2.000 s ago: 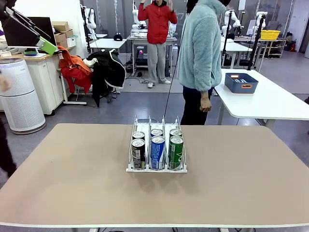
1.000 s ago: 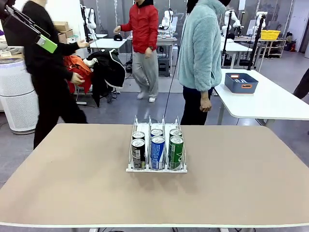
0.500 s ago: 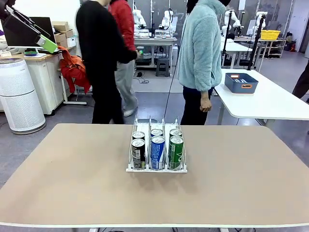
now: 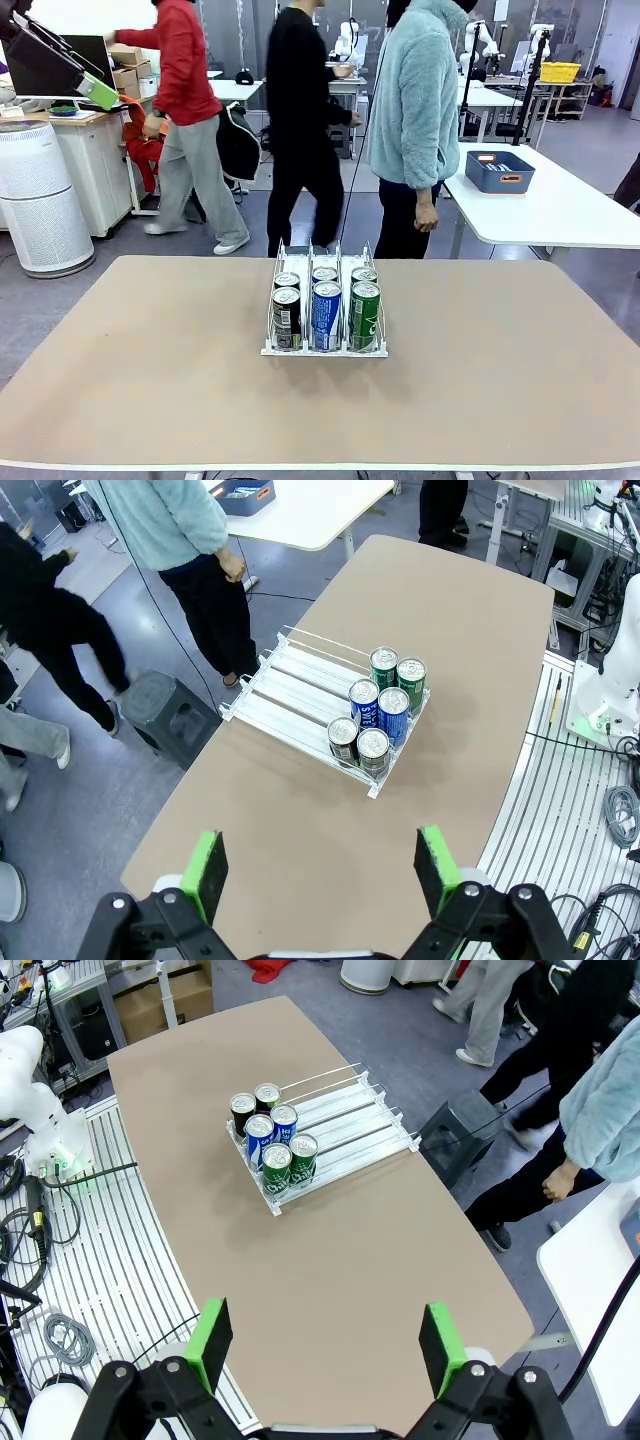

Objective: Fill the beverage cans into the dispenser.
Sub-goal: Pick up the Sprite handed by the human.

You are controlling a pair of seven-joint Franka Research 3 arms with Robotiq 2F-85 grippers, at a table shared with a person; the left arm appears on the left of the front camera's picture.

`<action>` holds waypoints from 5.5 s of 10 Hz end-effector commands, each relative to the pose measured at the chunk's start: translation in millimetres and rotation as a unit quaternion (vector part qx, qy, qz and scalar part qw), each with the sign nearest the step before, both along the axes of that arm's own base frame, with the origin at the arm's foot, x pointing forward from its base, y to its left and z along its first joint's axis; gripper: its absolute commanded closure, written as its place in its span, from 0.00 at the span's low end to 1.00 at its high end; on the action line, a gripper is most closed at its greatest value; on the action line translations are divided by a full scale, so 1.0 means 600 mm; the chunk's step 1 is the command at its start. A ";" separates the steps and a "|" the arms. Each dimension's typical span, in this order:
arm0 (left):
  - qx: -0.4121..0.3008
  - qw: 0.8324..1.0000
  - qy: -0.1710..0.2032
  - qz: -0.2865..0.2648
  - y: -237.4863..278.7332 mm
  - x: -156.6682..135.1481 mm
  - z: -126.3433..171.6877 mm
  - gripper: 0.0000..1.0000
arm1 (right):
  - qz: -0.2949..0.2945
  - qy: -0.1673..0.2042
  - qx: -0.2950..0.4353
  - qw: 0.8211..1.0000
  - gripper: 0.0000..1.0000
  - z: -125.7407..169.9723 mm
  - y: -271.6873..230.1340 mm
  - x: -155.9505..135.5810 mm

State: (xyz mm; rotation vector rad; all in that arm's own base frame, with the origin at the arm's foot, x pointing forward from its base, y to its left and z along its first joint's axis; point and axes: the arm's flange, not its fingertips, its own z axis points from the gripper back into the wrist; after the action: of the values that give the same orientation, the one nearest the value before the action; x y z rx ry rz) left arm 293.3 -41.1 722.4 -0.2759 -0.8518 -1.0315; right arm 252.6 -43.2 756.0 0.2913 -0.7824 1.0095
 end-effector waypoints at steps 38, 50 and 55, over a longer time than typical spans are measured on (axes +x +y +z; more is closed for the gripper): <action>0.001 1.000 0.001 -0.001 0.000 0.000 -0.001 0.00 | 0.000 0.000 -0.001 1.000 0.00 0.000 0.001 0.000; 0.001 1.000 0.001 -0.001 0.000 0.000 -0.001 0.00 | 0.000 0.000 -0.001 1.000 0.00 0.000 0.001 0.000; 0.001 1.000 0.001 -0.001 0.000 0.000 -0.001 0.00 | 0.000 0.000 -0.001 1.000 0.00 0.000 0.001 0.000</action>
State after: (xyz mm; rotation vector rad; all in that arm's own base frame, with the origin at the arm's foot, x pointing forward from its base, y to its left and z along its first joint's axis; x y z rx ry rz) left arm 293.3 -41.1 722.4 -0.2759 -0.8517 -1.0316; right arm 252.6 -43.2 756.0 0.2913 -0.7824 1.0095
